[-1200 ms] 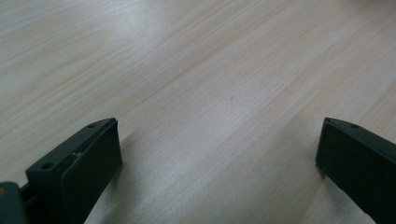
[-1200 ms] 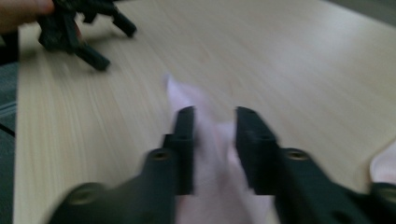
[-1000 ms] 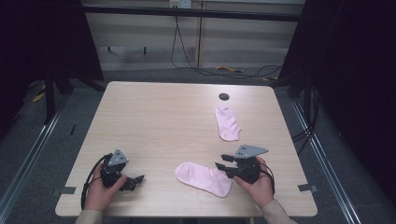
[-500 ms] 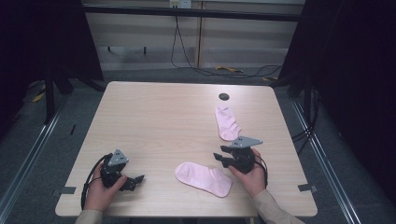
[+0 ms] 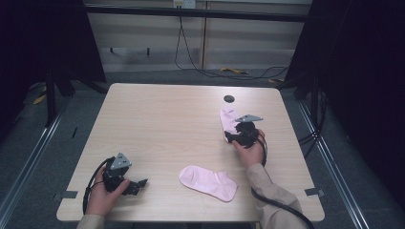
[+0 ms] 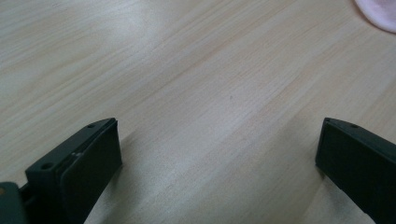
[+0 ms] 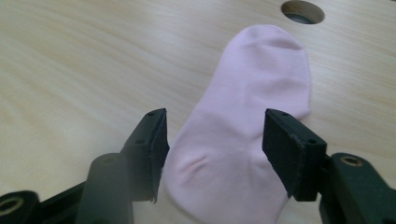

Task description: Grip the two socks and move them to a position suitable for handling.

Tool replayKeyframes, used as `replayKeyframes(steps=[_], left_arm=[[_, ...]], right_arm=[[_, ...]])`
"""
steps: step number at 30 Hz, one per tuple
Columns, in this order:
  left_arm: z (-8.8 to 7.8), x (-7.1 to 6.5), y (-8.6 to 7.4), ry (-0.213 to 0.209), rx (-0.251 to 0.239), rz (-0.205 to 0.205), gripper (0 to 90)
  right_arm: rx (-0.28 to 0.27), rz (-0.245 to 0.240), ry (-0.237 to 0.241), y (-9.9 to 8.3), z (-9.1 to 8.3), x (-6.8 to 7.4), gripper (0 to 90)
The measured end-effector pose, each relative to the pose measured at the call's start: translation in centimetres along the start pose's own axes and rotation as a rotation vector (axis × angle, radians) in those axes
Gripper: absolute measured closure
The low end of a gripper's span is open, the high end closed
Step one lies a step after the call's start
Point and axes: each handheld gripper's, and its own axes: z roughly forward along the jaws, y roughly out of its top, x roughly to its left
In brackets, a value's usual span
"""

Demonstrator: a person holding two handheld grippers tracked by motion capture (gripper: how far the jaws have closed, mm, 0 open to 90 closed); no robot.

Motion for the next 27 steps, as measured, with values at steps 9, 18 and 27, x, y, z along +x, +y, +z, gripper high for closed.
replayKeyframes(steps=[9, 18, 27], left_arm=[[0.0, 0.0, 0.0, -0.002, 0.000, 0.004, 0.0], [0.0, -0.1, 0.0, -0.009, -0.004, 0.006, 0.0], [0.0, -0.1, 0.0, -0.012, -0.006, 0.006, 0.0]], right_arm=[[0.037, 0.087, -0.049, 1.4, 2.7, -2.3, 34.8], [0.101, 0.088, -0.055, 1.6, 4.7, -1.4, 47.6], [0.045, 0.031, 0.035, 2.2, 2.6, -0.9, 85.6]])
